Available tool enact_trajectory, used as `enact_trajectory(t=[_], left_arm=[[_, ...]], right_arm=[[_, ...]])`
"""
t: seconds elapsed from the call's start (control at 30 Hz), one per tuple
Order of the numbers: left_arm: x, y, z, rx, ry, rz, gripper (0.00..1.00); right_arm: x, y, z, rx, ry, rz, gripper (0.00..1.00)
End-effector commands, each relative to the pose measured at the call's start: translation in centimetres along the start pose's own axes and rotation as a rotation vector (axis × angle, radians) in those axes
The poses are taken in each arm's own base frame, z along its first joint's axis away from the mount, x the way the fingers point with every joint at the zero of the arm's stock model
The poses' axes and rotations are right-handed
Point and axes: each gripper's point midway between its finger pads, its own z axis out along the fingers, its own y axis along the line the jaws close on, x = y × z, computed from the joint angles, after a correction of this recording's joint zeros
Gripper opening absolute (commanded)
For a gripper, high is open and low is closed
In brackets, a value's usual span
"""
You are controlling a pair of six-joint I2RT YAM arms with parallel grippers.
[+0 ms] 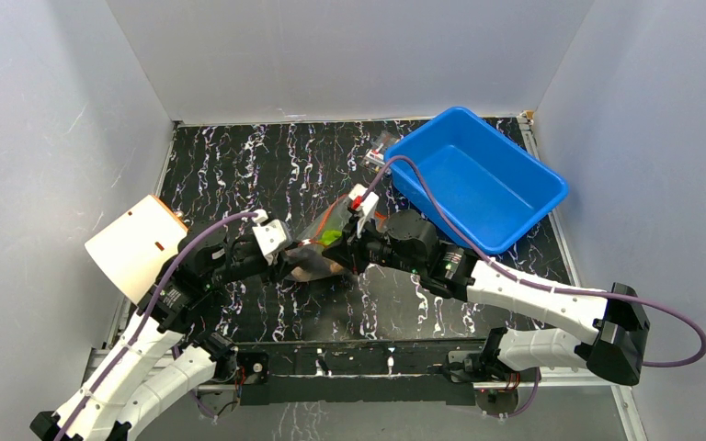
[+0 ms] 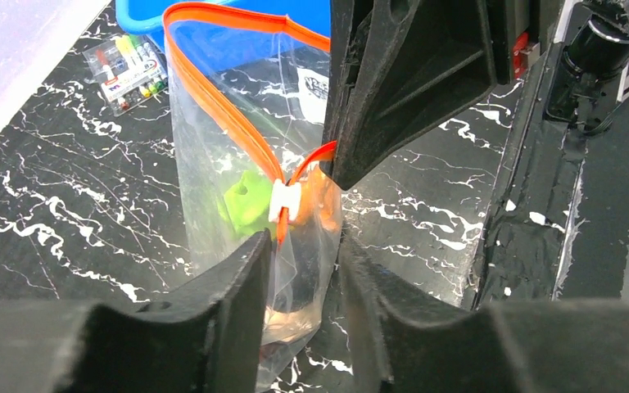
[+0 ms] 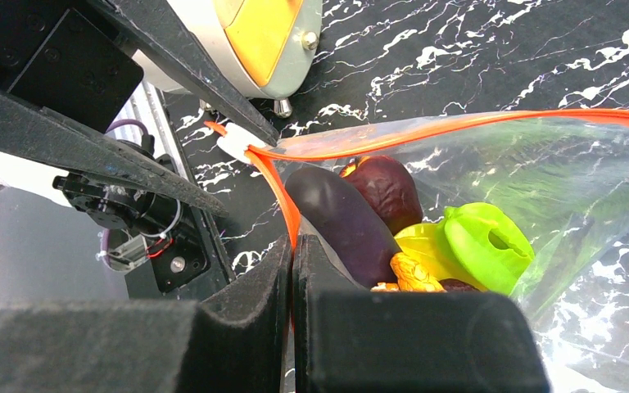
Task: Place the food in the zip-top bag and seal the zipper
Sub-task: Zip the zipper food storage bag at the center of the board.
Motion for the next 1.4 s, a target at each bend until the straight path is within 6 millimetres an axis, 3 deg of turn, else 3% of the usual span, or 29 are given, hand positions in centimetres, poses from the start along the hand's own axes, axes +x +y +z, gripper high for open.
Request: enact_trajectory(t=[0.0,0.07,0.13,0.2,0.43,0.73,1.0,1.23,1.37], left_arm=[[-0.7,0.1,0.0,-0.003,-0.038,0.031,0.25],[-0.5,0.0,0.0,-0.002,-0.037,0.024,0.06],[-0.5,-0.2,0.1,0.013,-0.039,0.021,0.0],[-0.6,-0.6,0.0,0.03,-0.04,0.017,0.0],[-0.7,-1.0,-0.1,0.062,-0.035,0.027,0.0],[-0.8,-1.5,0.2,0.089,-0.042,0.015,0.0],[-1.3,-2.0,0.1,0.125,-0.065,0.024,0.0],[-1.0,-2.6,0.2,0.156,-0.058,0.019,0.0],[-0.9,-2.7,0.2,0.165,-0.053,0.016,0.0]], right_arm=[[-2.7,1.0,-0.5,-0.04,-0.092,-0.019,0.0],[-2.3,0.7,-0.5,-0.032,-0.084,-0.023,0.0],[-2.2,0.8,-0.6,-0.04,-0.082,-0.038,0.0],[-2.4,1.1,-0.8,-0.055,-0.085,-0.063,0.0],[-3.3,2.1,-2.3,-0.13,-0.085,-0.296,0.27],[-5.3,3.5,-3.8,-0.222,-0.146,-0.563,0.4],[-5.4,4.5,-1.9,-0.314,-0.145,-0.691,0.42],[-5.8,4.2,-0.7,-0.308,-0.159,-0.753,0.46],[-5.1,4.5,0.0,-0.347,-0.146,-0.774,0.44]])
